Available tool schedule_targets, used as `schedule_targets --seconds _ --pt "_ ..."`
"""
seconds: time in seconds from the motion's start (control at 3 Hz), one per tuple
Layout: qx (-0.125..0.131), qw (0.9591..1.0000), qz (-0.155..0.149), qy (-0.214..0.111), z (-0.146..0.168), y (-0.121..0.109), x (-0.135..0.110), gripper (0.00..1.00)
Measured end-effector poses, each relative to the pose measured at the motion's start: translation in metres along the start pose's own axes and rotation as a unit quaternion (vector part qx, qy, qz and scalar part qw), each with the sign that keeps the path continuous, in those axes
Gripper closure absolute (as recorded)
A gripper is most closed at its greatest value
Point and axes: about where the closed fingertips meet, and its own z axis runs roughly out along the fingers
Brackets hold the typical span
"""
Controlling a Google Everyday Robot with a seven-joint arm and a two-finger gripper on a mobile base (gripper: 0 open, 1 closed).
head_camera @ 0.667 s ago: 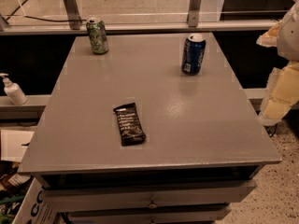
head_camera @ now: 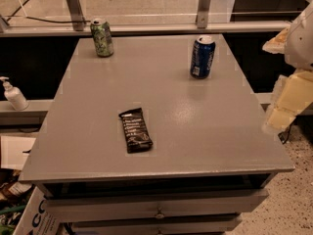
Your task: Move rxbar chocolate near pepsi can
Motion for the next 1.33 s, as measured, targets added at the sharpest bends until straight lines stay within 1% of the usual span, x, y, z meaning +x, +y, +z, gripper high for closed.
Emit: schedule_targets --seconds 0.33,0.67,1.0,1.33 --pt "-0.013 0.9986 -0.002 -0.051 0.017 0.012 -0.021 0.0" --pt "-0.038 0.9925 -0.012 -0.116 0.047 0.026 -0.047 0.0" --pt "-0.066 0.9823 -0.014 -0.175 0.077 0.034 -0.067 0.0" --pt "-0.097 0.9662 -0.005 -0.238 0.11 0.04 -0.083 0.0"
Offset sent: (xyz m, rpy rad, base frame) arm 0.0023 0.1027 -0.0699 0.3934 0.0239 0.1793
